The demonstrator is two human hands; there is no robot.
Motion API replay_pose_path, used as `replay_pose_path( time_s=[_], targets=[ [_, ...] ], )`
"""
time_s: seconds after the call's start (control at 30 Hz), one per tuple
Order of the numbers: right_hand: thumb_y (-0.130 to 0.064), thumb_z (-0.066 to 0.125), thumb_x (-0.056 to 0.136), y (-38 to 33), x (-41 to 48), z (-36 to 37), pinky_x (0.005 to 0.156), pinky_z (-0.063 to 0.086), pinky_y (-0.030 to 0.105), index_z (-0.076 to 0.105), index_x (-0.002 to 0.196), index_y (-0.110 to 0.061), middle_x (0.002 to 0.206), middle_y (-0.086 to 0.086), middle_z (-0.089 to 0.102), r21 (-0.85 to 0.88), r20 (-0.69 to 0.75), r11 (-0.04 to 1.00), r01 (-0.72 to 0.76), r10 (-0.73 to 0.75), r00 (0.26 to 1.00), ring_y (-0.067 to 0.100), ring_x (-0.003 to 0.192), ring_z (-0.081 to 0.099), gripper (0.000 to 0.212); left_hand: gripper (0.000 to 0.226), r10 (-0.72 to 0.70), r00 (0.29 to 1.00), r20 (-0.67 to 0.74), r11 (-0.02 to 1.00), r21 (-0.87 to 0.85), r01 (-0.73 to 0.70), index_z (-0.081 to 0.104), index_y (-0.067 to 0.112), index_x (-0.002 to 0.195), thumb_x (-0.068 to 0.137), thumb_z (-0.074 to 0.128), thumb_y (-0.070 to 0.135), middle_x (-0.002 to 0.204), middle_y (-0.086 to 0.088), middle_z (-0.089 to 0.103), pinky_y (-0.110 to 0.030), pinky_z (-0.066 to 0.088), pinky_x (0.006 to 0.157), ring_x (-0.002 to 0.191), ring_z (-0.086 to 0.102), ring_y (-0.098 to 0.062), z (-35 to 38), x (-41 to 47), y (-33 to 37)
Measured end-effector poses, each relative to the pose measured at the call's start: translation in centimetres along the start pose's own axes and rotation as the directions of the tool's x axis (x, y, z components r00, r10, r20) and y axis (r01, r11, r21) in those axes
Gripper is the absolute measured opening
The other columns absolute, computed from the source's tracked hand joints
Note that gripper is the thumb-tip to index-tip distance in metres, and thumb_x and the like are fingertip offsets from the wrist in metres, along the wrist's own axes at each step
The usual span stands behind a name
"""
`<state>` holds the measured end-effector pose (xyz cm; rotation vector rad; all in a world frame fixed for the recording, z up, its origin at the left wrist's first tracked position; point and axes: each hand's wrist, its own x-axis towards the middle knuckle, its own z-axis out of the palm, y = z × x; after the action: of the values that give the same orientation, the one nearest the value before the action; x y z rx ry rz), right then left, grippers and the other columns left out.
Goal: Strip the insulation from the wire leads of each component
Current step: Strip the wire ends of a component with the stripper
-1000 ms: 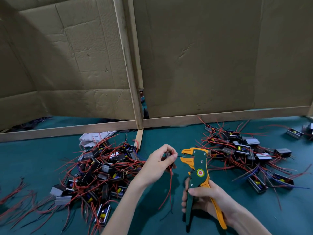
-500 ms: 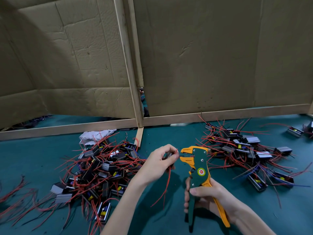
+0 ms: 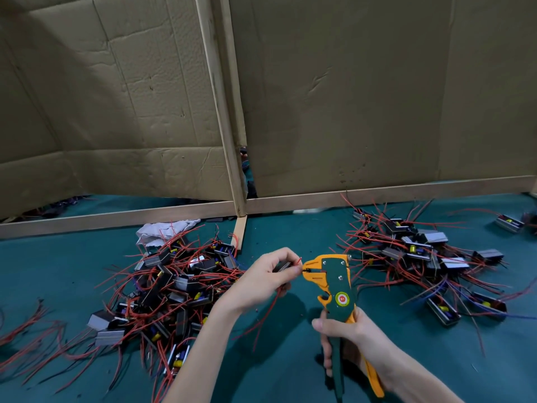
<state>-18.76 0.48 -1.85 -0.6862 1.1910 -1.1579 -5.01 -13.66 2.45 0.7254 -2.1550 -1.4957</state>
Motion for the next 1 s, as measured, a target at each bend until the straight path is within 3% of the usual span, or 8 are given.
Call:
replay_pose_path(
  time_s=[0.13,0.23,0.3,0.47,0.67,0.77,1.0],
  targets=[
    [-0.025,0.080,0.064,0.7,0.1,0.8,0.043,0.040,0.026,0.050,0.056,-0.007,0.049,0.012,0.045,-0.022,-0.111,1.000,0.008,-0.011,0.994,0.023,0.039,0.044,0.036,0.001,-0.027,0.999,0.019,0.992,-0.123,0.030,0.049,0.006,0.098,0.098,0.048,0.007,0.078,-0.005,0.046,-0.020,0.041,0.057,0.057,0.046,-0.012,0.3,-0.1,-0.7],
    [-0.003,0.073,0.063,-0.3,0.0,0.5,0.051,0.052,0.038,0.060,0.068,-0.004,0.061,0.020,0.054,0.213,0.026,0.975,0.055,-0.062,0.998,0.031,0.051,0.056,0.014,0.007,-0.029,1.000,0.002,0.987,-0.159,0.029,0.049,0.009,0.096,0.100,0.045,0.013,0.092,-0.013,0.047,-0.022,0.043,0.060,0.062,0.047,-0.011,0.6,0.3,-1.0],
    [0.009,0.065,0.063,-1.0,0.1,-0.3,0.059,0.056,0.047,0.063,0.080,0.000,0.072,0.025,0.058,0.339,0.049,0.936,0.096,-0.119,0.992,0.037,0.062,0.062,0.019,0.008,-0.012,0.998,-0.064,0.994,-0.111,0.005,0.051,0.013,0.093,0.100,0.046,0.015,0.093,-0.012,0.048,-0.023,0.045,0.062,0.066,0.048,-0.009,0.3,0.3,-1.0],
    [-0.003,0.072,0.064,-1.9,-0.1,-2.1,0.065,0.055,0.051,0.061,0.086,0.002,0.076,0.029,0.058,0.235,0.099,0.959,0.157,-0.184,0.978,0.040,0.067,0.061,0.024,0.013,0.127,0.970,-0.207,0.983,0.160,-0.095,0.055,0.024,0.087,0.096,0.053,0.015,0.082,0.000,0.048,-0.024,0.047,0.066,0.070,0.048,-0.011,0.1,0.3,-0.5],
    [-0.009,0.081,0.057,-1.4,-0.2,-2.0,0.064,0.055,0.048,0.062,0.089,0.006,0.077,0.031,0.060,0.151,0.165,0.985,0.083,-0.108,0.980,0.039,0.068,0.062,0.040,0.019,0.218,0.958,-0.187,0.932,0.330,-0.148,0.054,0.030,0.082,0.094,0.057,0.015,0.089,-0.002,0.049,-0.020,0.040,0.069,0.069,0.045,-0.005,1.1,0.0,1.0],
    [-0.007,0.080,0.059,-1.5,-0.3,-1.9,0.064,0.055,0.047,0.063,0.088,0.006,0.077,0.030,0.060,0.147,0.187,0.986,0.075,-0.103,0.977,0.038,0.068,0.063,0.036,0.012,0.214,0.964,-0.159,0.919,0.366,-0.144,0.057,0.028,0.085,0.094,0.058,0.020,0.088,-0.002,0.049,-0.014,0.034,0.069,0.069,0.042,-0.001,1.1,0.1,0.9],
    [-0.008,0.079,0.058,-1.7,-0.6,-1.9,0.063,0.056,0.046,0.065,0.084,0.004,0.075,0.030,0.060,0.110,0.197,0.991,0.071,-0.092,0.976,0.038,0.066,0.063,0.032,0.015,0.176,0.977,-0.118,0.941,0.311,-0.132,0.057,0.039,0.084,0.094,0.058,0.028,0.090,0.000,0.049,-0.017,0.037,0.076,0.077,0.048,-0.002,1.0,0.1,0.7]
  ],
)
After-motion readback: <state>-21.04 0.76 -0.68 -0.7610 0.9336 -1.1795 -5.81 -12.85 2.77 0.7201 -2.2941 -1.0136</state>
